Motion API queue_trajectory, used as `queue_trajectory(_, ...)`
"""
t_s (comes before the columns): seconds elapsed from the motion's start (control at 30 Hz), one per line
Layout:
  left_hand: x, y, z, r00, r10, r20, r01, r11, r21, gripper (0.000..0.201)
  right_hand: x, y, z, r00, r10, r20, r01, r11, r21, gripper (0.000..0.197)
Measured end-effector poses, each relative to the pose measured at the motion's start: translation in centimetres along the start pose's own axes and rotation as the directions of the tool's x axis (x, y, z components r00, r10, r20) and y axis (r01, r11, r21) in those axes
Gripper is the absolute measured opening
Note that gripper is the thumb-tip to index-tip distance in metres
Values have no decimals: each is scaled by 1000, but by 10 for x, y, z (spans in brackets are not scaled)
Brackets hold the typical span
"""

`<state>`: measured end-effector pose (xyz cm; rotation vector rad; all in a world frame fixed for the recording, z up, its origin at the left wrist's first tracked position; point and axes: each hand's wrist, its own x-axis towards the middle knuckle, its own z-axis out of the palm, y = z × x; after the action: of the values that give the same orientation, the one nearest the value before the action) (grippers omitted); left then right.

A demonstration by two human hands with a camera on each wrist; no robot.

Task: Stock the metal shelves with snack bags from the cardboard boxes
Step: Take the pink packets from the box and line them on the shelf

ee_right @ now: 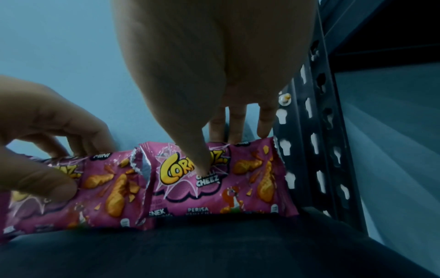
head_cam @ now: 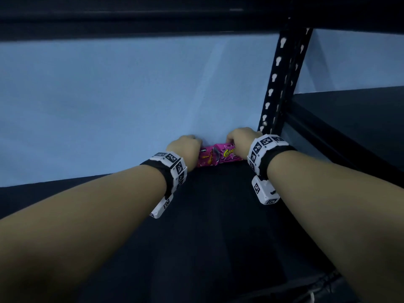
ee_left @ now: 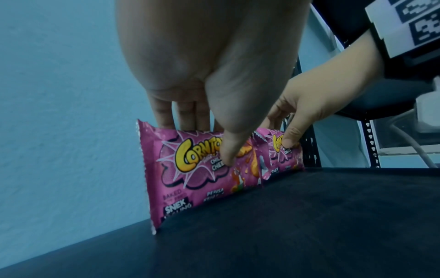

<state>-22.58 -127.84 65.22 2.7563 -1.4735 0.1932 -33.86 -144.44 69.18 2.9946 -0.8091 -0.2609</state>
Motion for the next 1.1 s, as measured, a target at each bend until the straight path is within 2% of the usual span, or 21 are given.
queue_trajectory(0.13,2,5,-1,999,-3,-50,9,993,117,37,1,6,13,990,1,-144,10,997,71,38)
queue_trajectory(0.27,1,10,-4,988,-17,-153,35,993,111,38,-1,14,20,955,5,-297,24,995,96,26)
queue_trajectory(0.37,-1,11,-13,989,-35,-141,45,997,67,26,-4,19,22,935,24,-354,14,995,103,20)
queue_trajectory(0.5,-9,9,-17,995,-81,-60,80,997,-10,12,-9,21,25,945,61,-322,-15,990,141,15)
queue_trajectory(0.67,-27,15,-21,997,-76,-30,74,995,-69,14,-19,12,26,972,95,-215,-51,979,200,11)
queue_trajectory(0.77,-49,18,-28,994,-108,23,110,991,-81,20,-30,0,24,985,100,-143,-70,976,207,18)
queue_trajectory(0.87,-76,15,-35,985,-132,109,139,989,-58,26,-52,-22,18,998,51,-41,-44,985,167,25)
queue_trajectory(0.97,-110,8,-37,964,-185,192,206,974,-93,29,-80,-49,18,998,-52,34,46,987,156,33)
queue_trajectory(1.03,-134,-1,-36,947,-219,233,251,961,-117,30,-98,-64,23,994,-108,8,102,962,254,40)
queue_trajectory(1.1,-160,-12,-35,937,-248,246,289,945,-150,30,-120,-77,29,991,-122,-56,134,926,352,38)
